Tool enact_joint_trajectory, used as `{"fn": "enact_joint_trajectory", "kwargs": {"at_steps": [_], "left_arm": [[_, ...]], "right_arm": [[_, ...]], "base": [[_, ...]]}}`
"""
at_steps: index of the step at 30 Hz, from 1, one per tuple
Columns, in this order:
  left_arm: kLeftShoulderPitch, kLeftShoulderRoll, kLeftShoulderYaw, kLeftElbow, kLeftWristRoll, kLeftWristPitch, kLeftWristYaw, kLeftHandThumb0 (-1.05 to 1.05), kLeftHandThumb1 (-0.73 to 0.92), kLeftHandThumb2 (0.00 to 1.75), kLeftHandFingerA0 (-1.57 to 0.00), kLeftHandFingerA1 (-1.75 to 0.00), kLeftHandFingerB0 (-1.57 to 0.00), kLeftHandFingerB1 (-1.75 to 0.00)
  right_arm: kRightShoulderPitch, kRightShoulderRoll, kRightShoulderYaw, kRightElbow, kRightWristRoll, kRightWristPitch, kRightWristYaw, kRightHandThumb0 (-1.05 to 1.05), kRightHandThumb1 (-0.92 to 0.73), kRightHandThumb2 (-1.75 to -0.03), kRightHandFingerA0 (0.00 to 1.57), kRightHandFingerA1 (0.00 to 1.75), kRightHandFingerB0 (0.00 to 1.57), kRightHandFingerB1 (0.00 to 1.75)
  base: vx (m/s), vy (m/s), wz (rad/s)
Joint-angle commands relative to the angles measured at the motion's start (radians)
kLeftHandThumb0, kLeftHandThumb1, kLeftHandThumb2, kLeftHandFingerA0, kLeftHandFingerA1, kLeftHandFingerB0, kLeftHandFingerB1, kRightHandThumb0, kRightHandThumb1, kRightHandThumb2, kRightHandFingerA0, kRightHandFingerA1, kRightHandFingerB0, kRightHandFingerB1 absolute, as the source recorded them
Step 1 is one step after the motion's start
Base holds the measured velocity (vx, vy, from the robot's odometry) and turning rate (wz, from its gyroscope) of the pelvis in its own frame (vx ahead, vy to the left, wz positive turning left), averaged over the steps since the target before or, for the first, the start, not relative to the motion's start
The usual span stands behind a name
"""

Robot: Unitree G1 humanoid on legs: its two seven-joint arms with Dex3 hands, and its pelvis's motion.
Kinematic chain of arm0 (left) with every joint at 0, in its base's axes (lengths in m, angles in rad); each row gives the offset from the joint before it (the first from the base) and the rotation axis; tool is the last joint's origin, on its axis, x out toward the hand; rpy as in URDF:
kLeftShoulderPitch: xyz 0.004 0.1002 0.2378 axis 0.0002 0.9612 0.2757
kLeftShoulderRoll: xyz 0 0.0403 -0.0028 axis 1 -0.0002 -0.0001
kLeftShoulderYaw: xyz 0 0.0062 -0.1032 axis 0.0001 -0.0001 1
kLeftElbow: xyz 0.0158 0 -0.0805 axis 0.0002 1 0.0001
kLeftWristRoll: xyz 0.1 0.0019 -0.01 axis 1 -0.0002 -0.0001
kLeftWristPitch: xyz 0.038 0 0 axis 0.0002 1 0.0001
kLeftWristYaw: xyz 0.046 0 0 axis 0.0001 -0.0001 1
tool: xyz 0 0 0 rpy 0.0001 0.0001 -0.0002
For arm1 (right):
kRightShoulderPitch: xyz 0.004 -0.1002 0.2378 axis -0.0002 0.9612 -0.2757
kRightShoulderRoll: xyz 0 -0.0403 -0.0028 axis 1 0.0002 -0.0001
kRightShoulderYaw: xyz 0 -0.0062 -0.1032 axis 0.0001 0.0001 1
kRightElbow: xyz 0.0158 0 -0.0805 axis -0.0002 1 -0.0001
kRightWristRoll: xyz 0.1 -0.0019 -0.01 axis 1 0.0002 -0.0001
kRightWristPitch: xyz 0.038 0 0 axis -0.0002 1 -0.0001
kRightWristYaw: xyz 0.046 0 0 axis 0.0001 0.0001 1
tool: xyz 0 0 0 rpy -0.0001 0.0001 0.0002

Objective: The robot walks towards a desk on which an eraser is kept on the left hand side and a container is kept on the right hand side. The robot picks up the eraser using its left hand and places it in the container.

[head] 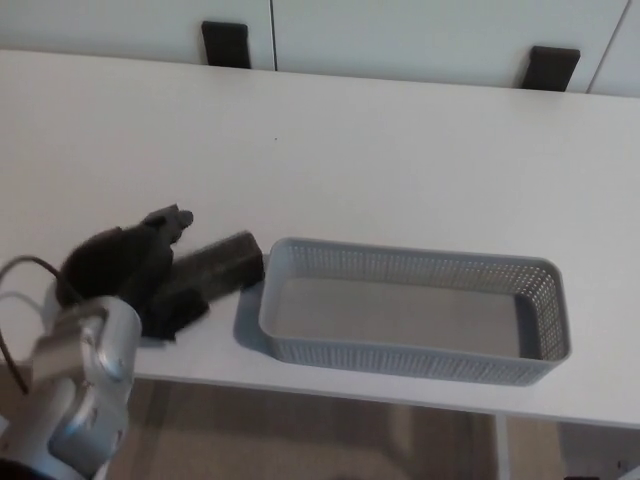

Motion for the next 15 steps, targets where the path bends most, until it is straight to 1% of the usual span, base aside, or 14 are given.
{"fn": "enact_joint_trajectory", "kwargs": {"at_steps": [1,2,3,4,5,8,11,13,14,15], "left_arm": [[0.039,0.042,0.017,0.059,-0.119,-0.151,-0.117,-0.27,0.88,0.62,-0.68,-1.67,-0.72,-0.79],[0.044,0.043,0.021,0.055,-0.129,-0.158,-0.127,-0.28,0.89,0.61,-0.65,-1.69,-0.62,-1.01],[0.049,0.047,0.023,0.064,-0.137,-0.192,-0.12,-0.27,0.89,0.6,-0.63,-1.69,-0.57,-1.06],[0.052,0.052,0.017,0.062,-0.128,-0.201,-0.113,-0.28,0.89,0.58,-0.62,-1.71,-0.51,-1.1],[0.053,0.046,0.019,0.059,-0.124,-0.197,-0.103,-0.28,0.88,0.58,-0.62,-1.72,-0.5,-1.07],[0.051,0.034,0.036,0.061,-0.125,-0.214,-0.063,-0.3,0.88,0.57,-0.61,-1.74,-0.56,-0.96],[0.055,0.026,0.054,0.069,-0.134,-0.245,-0.036,-0.29,0.89,0.59,-0.64,-1.72,-0.6,-0.91],[0.058,0.019,0.074,0.059,-0.143,-0.248,-0.025,-0.3,0.88,0.61,-0.63,-1.69,-0.6,-0.94],[0.06,0.018,0.083,0.055,-0.148,-0.255,-0.022,-0.3,0.87,0.61,-0.63,-1.68,-0.61,-0.92],[0.064,0.012,0.099,0.053,-0.16,-0.271,-0.008,-0.29,0.87,0.62,-0.64,-1.66,-0.63,-0.89]], "right_arm": [[-0.01,-0.021,-0.002,0.001,-0.01,0.013,0.004,-0.41,-0.46,-0.88,0.68,0.67,0.47,0.58],[-0.01,-0.02,-0.003,-0.002,-0.01,0.02,0.005,-0.41,-0.45,-0.88,0.68,0.68,0.46,0.58],[-0.009,-0.023,0.0,0.003,-0.012,-0.003,0.009,-0.41,-0.45,-0.88,0.68,0.68,0.45,0.58],[-0.009,-0.025,0.002,0.005,-0.017,-0.004,0.006,-0.41,-0.46,-0.89,0.69,0.68,0.47,0.58],[-0.01,-0.027,0.008,0.003,-0.025,-0.004,0.003,-0.41,-0.46,-0.89,0.69,0.68,0.47,0.58],[-0.022,-0.026,0.01,0.01,-0.026,0.002,0.002,-0.4,-0.45,-0.89,0.7,0.68,0.47,0.58],[-0.024,-0.029,0.012,0.005,-0.027,0.009,0.007,-0.4,-0.46,-0.89,0.69,0.68,0.47,0.58],[-0.024,-0.03,0.013,-0.002,-0.026,0.012,0.012,-0.4,-0.45,-0.89,0.68,0.68,0.46,0.58],[-0.024,-0.028,0.01,-0.005,-0.023,0.016,0.01,-0.41,-0.6,-0.57,0.73,0.5,0.58,0.45],[-0.022,-0.028,0.009,-0.004,-0.022,0.013,0.009,-0.41,-0.6,-0.57,0.73,0.5,0.58,0.45]], "base": [[0.0,0.0,0.0],[0.0,0.0,0.0],[0.0,0.0,0.0],[0.0,0.0,0.0],[0.0,0.0,0.0],[0.0,0.0,0.0],[0.0,0.0,0.0],[0.0,0.0,0.0],[0.0,0.0,0.0],[0.0,0.0,0.0]]}}
